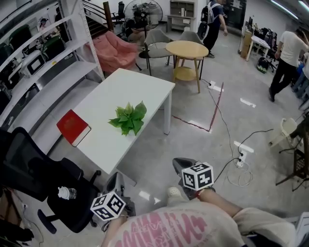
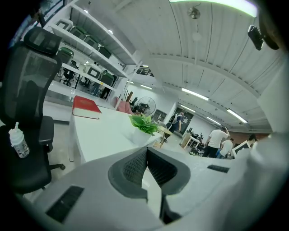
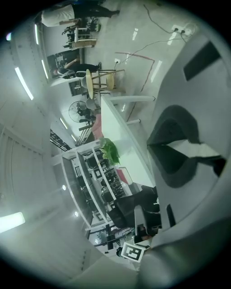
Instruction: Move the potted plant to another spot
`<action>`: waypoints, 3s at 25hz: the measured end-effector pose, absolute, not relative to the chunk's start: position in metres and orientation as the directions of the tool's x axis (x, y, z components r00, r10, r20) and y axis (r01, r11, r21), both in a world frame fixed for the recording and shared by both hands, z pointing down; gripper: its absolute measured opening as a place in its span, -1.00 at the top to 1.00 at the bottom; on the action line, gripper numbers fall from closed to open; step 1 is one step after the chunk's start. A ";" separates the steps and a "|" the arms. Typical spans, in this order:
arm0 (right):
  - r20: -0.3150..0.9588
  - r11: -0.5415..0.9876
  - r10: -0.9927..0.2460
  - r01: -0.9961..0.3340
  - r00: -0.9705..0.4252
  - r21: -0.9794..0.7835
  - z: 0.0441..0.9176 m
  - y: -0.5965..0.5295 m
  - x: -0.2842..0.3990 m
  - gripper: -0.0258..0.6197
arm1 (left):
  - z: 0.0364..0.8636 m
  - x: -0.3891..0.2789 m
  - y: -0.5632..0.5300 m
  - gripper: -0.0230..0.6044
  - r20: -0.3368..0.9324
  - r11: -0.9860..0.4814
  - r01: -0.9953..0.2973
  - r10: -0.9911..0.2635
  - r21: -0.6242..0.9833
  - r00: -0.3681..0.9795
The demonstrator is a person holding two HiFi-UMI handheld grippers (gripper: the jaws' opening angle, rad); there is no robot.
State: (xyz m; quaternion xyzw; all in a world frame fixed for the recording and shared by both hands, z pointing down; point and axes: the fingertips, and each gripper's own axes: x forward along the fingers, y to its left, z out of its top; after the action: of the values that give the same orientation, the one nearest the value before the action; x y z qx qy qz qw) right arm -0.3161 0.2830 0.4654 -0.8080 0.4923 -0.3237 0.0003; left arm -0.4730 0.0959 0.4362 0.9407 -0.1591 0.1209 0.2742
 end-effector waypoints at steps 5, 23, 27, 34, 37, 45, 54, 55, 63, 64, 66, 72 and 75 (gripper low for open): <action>0.517 -0.466 -0.816 -0.823 0.257 -0.325 0.462 0.259 -0.275 0.90 | 0.434 -0.445 0.080 0.92 0.314 -0.772 -0.418 -0.294 0.479 0.903; 0.372 -0.155 -0.928 -0.899 -0.009 -0.410 0.443 0.191 -0.181 0.90 | 0.429 -0.360 0.054 0.92 0.250 -0.693 -0.529 -0.470 0.490 0.847; 0.372 -0.102 -0.926 -0.902 -0.069 -0.419 0.450 0.180 -0.183 0.90 | 0.439 -0.356 0.055 0.92 0.266 -0.670 -0.549 -0.484 0.499 0.834; 0.373 -0.045 -0.916 -0.887 -0.147 -0.459 0.470 0.156 -0.182 0.77 | 0.456 -0.359 0.041 0.92 0.306 -0.624 -0.591 -0.510 0.511 0.804; 0.377 -0.005 -0.906 -0.885 -0.193 -0.465 0.480 0.140 -0.186 0.49 | 0.466 -0.359 0.031 0.92 0.325 -0.609 -0.604 -0.513 0.514 0.794; 0.387 0.089 -0.885 -0.908 -0.261 -0.409 0.490 0.093 -0.196 0.08 | 0.477 -0.355 -0.003 0.92 0.359 -0.593 -0.617 -0.504 0.517 0.785; 0.346 0.169 -0.893 -0.927 -0.288 -0.335 0.495 0.057 -0.205 -0.43 | 0.488 -0.351 -0.021 0.92 0.388 -0.588 -0.629 -0.496 0.509 0.777; 0.344 0.171 -0.894 -0.926 -0.289 -0.335 0.497 0.055 -0.205 -0.45 | 0.489 -0.353 -0.021 0.92 0.392 -0.586 -0.632 -0.496 0.507 0.775; 0.331 0.213 -0.888 -0.924 -0.319 -0.318 0.507 0.039 -0.209 -0.55 | 0.499 -0.368 -0.022 0.92 0.410 -0.553 -0.664 -0.524 0.503 0.747; 0.329 0.222 -0.888 -0.925 -0.323 -0.309 0.508 0.036 -0.211 -0.56 | 0.501 -0.371 -0.022 0.92 0.412 -0.548 -0.669 -0.528 0.502 0.743; 0.319 0.236 -0.891 -0.929 -0.324 -0.284 0.508 0.033 -0.214 -0.57 | 0.504 -0.376 -0.020 0.92 0.417 -0.542 -0.677 -0.535 0.498 0.735; 0.277 0.250 -0.912 -0.946 -0.301 -0.205 0.504 0.020 -0.217 -0.66 | 0.510 -0.386 -0.018 0.92 0.435 -0.523 -0.702 -0.552 0.484 0.711; 0.256 0.256 -0.920 -0.950 -0.295 -0.176 0.503 0.014 -0.220 -0.68 | 0.514 -0.393 -0.017 0.92 0.442 -0.511 -0.712 -0.559 0.483 0.701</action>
State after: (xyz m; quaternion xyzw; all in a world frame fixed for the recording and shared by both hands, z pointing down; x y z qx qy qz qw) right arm -0.2200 0.0139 0.5031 -0.5915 0.7908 -0.1492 -0.0503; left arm -0.3929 -0.0169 0.5137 0.8613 -0.3689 0.1155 0.3297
